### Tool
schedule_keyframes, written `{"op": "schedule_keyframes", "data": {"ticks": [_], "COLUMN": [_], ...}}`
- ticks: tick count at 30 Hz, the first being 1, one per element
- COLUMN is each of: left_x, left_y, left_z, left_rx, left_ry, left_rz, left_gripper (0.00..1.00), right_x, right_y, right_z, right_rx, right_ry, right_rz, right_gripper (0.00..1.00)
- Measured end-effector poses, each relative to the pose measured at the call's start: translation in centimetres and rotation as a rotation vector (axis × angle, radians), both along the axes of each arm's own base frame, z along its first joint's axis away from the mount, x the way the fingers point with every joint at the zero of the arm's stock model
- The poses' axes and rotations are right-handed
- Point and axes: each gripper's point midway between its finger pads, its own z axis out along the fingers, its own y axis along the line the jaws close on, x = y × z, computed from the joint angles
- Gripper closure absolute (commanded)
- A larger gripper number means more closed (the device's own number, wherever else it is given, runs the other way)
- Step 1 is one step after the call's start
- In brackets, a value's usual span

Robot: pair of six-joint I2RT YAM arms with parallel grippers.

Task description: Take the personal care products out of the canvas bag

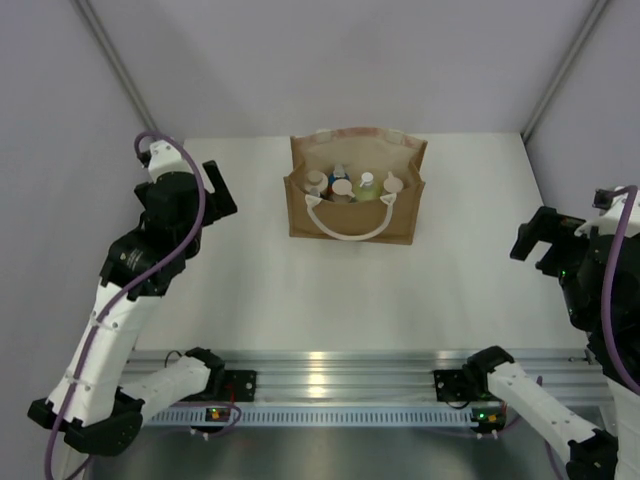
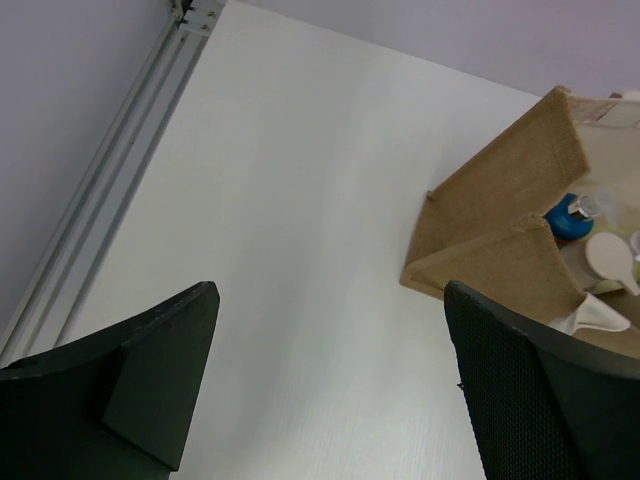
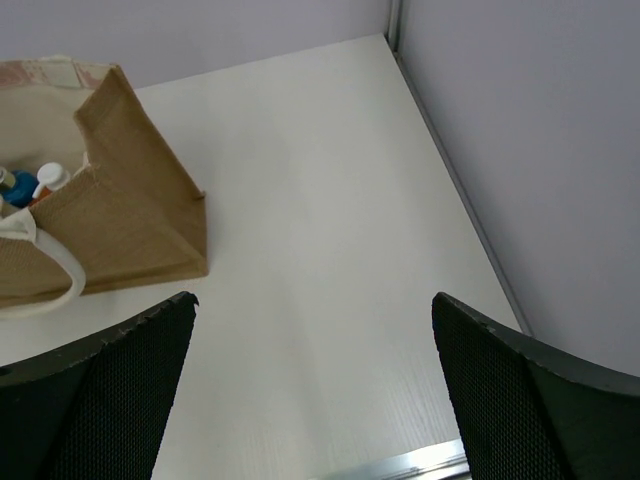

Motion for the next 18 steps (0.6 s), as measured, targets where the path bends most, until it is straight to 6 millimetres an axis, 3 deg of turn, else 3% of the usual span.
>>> {"op": "schedule_keyframes", "data": {"ticks": [6,10,14,18], "left_x": [2.7,6.4,10.8,13.9], "left_y": [-2.4,-6.2,-10.4,-13.6], "left_z": [2.2,2.7,0.5,-4.3], "left_rx": [-0.036,-0.071,-0.09,-0.078], "left_ry": [-0.002,0.031,0.119,0.245], "left_rz": [-0.057,-0.151,-0.25,-0.334], "left_gripper": [0.02,0.04,0.1,0.29], "right_x": [0.8,1.6,2.4,2.6], "right_y": [1.7,3.3,4.8,5.9], "right_z": [-1.0,-1.0,-1.5,-2.1], "right_rx": [0.014,0.037,0.049,0.061], "right_ry": [0.033,0.038,0.066,0.088], "right_rz": [0.078,0.151,0.211,0.263], "right_gripper": [0.0,0.0,0.01,0.0]}}
